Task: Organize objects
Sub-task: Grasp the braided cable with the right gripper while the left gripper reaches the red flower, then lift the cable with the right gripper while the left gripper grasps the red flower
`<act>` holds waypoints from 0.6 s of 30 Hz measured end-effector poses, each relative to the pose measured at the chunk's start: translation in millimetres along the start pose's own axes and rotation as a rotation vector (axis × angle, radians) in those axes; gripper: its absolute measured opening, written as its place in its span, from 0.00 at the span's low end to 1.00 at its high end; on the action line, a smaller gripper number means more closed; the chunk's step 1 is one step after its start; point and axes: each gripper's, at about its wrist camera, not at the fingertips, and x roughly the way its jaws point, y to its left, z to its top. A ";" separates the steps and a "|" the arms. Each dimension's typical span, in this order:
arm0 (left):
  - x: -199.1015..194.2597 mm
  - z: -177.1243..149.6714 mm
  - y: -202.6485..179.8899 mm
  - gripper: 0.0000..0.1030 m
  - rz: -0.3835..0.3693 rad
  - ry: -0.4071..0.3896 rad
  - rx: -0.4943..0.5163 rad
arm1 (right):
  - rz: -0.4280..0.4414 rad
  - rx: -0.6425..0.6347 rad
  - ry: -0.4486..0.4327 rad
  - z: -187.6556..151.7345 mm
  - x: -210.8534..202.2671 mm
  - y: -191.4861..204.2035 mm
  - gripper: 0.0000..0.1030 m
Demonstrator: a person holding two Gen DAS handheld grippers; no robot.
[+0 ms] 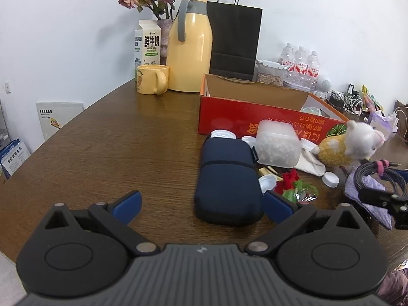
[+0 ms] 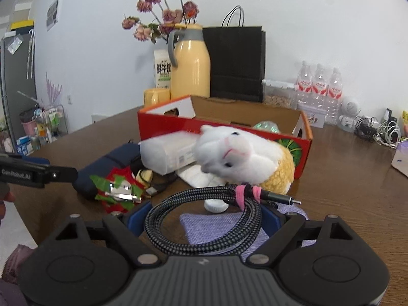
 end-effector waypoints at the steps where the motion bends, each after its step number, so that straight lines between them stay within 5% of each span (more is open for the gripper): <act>1: -0.7 1.0 -2.2 1.00 -0.002 -0.002 0.006 | -0.005 0.004 -0.008 1.0 -3.5 -2.0 0.84; 18: -18.9 4.3 -60.3 1.00 -0.110 -0.017 0.156 | -0.027 0.029 -0.096 6.8 -59.2 -8.5 0.84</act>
